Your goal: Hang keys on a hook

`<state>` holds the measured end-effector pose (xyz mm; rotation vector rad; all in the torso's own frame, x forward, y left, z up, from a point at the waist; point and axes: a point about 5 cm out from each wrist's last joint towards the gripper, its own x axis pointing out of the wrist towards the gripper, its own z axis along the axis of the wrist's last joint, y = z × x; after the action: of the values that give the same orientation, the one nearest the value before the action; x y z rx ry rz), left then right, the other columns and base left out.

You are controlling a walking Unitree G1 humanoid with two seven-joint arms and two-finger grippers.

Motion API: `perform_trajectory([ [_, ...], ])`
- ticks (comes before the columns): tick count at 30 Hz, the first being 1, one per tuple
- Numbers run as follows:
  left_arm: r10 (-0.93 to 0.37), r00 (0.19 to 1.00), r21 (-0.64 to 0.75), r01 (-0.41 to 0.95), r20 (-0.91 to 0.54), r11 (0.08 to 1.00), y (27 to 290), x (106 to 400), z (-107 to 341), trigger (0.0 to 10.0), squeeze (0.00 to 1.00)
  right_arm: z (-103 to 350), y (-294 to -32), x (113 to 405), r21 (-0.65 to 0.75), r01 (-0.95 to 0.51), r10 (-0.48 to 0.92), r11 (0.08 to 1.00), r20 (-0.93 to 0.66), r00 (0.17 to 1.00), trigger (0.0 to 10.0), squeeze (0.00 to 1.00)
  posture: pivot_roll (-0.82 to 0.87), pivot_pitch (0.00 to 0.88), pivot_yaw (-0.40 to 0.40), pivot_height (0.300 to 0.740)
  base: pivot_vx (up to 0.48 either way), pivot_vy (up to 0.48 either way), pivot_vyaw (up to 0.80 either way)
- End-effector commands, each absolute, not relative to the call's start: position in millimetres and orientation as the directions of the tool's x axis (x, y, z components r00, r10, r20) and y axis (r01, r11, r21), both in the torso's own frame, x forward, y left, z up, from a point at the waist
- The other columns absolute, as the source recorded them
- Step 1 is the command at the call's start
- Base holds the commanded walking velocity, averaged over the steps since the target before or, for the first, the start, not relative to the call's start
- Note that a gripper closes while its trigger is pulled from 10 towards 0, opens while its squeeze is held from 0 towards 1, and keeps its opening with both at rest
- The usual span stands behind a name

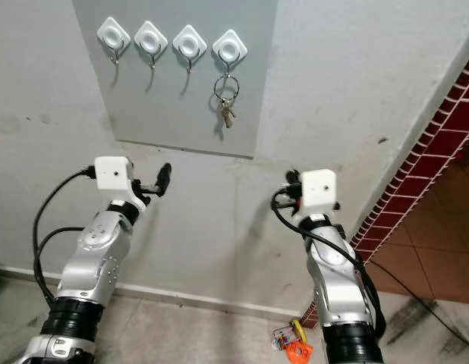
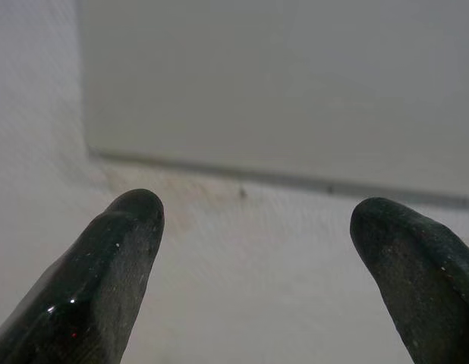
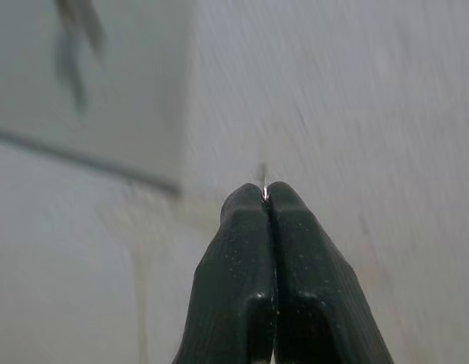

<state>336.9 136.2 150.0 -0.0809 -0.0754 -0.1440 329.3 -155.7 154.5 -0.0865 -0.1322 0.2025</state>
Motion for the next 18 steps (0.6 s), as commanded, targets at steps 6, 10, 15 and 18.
perform_trajectory([
  [6, -0.206, 0.967, -0.022, 0.211, 0.15, 0.977, 126.5, 337.3, 173.4, 10.0, 0.0, 175.2, -144.9, 346.2, -0.115, -0.295, 0.31, 0.949, 0.16, 0.937, 10.0, 0.0, 0.09, 0.0, -0.018, 0.74, 0.0, 0.0, 0.0],
  [10, -0.228, 0.963, -0.009, 0.231, 0.143, 0.973, 120.8, 337.1, 175.5, 10.0, 0.0, 187.1, -133.1, 351.9, -0.109, -0.367, 0.381, 0.924, 0.187, 0.905, 10.0, 0.0, 0.1, 0.0, -0.024, 0.74, 0.0, 0.0, 0.0],
  [15, -0.248, 0.955, -0.011, 0.253, 0.164, 0.967, 115.6, 336.2, 182.0, 10.0, 0.0, 198.1, -121.0, 357.7, -0.098, -0.45, 0.461, 0.887, 0.209, 0.863, 10.0, 0.0, 0.1, 0.0, -0.026, 0.74, 0.0, 0.0, 0.0],
  [18, -0.258, 0.948, -0.011, 0.264, 0.186, 0.964, 113.1, 336.4, 189.6, 10.0, 0.0, 208.3, -111.2, 361.4, -0.074, -0.525, 0.526, 0.848, 0.235, 0.817, 10.0, 0.0, 0.1, 0.0, -0.029, 0.74, 0.0, 0.0, 0.0],
])
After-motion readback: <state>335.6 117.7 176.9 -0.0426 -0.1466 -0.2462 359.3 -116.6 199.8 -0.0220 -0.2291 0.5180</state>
